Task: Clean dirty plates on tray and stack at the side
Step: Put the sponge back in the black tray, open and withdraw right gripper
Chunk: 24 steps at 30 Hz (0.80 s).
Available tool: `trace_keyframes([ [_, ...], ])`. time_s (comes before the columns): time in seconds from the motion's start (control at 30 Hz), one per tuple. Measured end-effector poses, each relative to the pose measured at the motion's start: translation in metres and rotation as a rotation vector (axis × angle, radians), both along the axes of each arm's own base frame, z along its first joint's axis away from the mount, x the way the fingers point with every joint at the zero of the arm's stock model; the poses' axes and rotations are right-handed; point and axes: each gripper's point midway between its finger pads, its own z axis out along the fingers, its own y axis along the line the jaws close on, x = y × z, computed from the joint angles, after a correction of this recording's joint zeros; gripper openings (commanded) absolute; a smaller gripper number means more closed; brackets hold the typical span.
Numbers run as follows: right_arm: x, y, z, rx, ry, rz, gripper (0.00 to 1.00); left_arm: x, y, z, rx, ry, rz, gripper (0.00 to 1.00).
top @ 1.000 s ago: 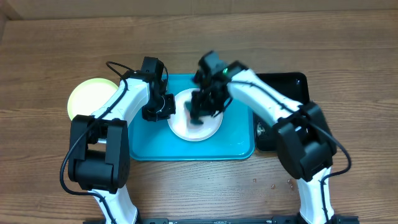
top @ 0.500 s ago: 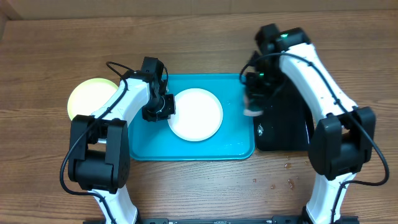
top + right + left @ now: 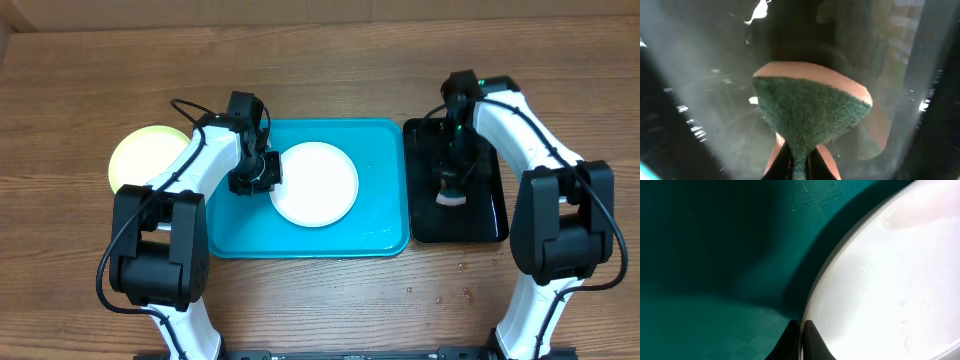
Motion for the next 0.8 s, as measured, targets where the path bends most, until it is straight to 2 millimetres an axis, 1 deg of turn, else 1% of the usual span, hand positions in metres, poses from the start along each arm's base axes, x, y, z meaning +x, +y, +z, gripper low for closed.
trace_keyframes([
  [0.03,-0.002,-0.001,-0.005,-0.004,0.003,-0.006,0.37,0.000,0.000,0.000,0.000,0.000,0.000,0.04],
  [0.07,-0.004,-0.002,-0.007,-0.006,0.007,0.000,0.48,0.000,0.000,0.000,0.000,0.000,0.000,0.04],
  [0.1,-0.006,-0.002,-0.009,-0.010,0.011,-0.002,0.56,0.000,0.000,0.000,0.000,0.000,0.000,0.04],
  [0.13,-0.006,-0.002,-0.009,-0.011,0.011,-0.005,0.58,0.000,0.000,0.000,0.000,0.000,0.000,0.05],
  [0.23,-0.005,-0.002,-0.008,-0.012,0.011,-0.004,0.59,0.000,0.000,0.000,0.000,0.000,0.000,0.07],
  [0.33,-0.003,-0.003,0.003,-0.011,0.015,-0.008,0.62,-0.002,0.000,0.000,0.001,0.006,0.000,0.09],
  [0.47,0.020,-0.007,0.030,0.001,-0.049,-0.030,0.65,-0.004,0.001,0.000,0.003,0.015,0.000,0.18],
  [0.5,0.026,-0.010,0.036,0.003,-0.067,-0.041,0.66,-0.004,0.001,0.000,0.003,0.015,0.000,0.18],
  [0.57,0.035,-0.022,0.047,0.005,-0.095,-0.075,0.71,-0.004,0.001,0.000,0.003,0.017,0.000,0.18],
  [0.63,0.038,-0.033,0.050,0.005,-0.105,-0.102,0.75,-0.005,0.001,0.000,0.004,0.023,0.000,0.15],
  [0.7,0.039,-0.056,0.050,0.002,-0.107,-0.165,0.79,-0.006,0.001,-0.001,0.005,0.024,0.000,0.13],
  [0.73,0.038,-0.067,0.050,0.000,-0.105,-0.195,0.83,-0.007,0.001,-0.001,0.005,0.025,0.000,0.13],
  [0.77,0.037,-0.079,0.050,-0.001,-0.105,-0.224,0.94,-0.008,0.001,-0.002,0.005,0.029,0.000,0.13],
  [0.8,0.036,-0.091,0.050,-0.003,-0.106,-0.254,1.00,-0.009,0.002,-0.003,0.006,0.032,0.000,0.14],
])
